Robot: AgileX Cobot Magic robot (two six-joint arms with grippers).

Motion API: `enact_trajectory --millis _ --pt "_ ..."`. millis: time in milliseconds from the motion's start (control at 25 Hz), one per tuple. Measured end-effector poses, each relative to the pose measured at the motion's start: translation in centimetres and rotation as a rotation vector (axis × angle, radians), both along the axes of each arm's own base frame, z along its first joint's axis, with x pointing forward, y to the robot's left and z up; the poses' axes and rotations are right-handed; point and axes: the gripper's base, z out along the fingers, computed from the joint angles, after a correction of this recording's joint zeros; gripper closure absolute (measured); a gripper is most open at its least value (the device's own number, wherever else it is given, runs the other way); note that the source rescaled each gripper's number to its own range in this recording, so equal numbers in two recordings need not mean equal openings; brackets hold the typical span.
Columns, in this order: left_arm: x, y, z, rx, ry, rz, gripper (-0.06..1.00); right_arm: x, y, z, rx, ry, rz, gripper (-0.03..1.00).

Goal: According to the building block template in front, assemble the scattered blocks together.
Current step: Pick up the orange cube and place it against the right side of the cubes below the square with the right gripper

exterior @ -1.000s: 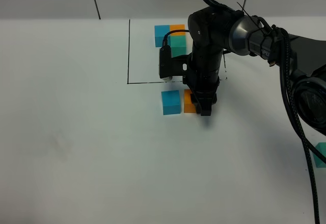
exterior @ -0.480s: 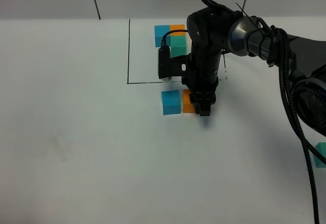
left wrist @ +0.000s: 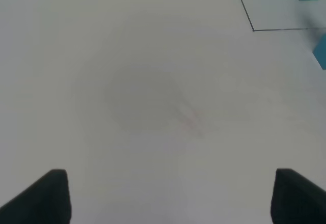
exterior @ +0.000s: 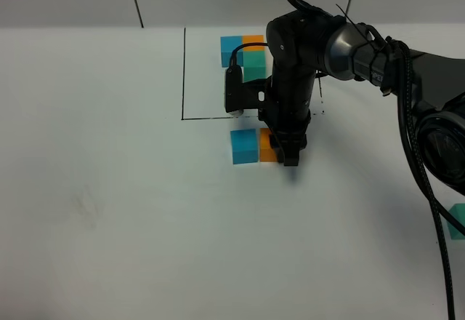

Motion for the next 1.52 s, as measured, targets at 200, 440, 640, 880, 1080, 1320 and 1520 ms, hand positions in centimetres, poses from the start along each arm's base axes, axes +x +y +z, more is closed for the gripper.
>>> enact_trajectory --millis 200,440,640,880,1080,1320,1520 --pt "0.00 0.00 0.00 0.000 0.000 0.000 0.24 -0.20 0.50 -0.11 0.000 0.000 0.011 0.95" --pt "0.00 0.00 0.00 0.000 0.000 0.000 0.24 -0.19 0.57 -0.22 -0.002 0.003 0.013 0.95" --pt "0.00 0.00 0.00 0.000 0.000 0.000 0.24 -0.19 0.57 -0.22 -0.001 0.003 0.011 0.95" --pt "0.00 0.00 0.00 0.000 0.000 0.000 0.24 -0.19 0.57 -0.22 -0.001 0.003 0.011 0.95" --pt "0.00 0.00 0.00 0.000 0.000 0.000 0.24 -0.23 0.65 -0.22 -0.001 0.003 0.013 0.95" --pt "0.00 0.00 0.00 0.000 0.000 0.000 0.24 -0.13 0.70 0.04 0.007 -0.012 0.013 0.95" --pt "0.00 0.00 0.00 0.000 0.000 0.000 0.24 0.17 0.50 0.13 0.018 -0.035 0.006 0.90"
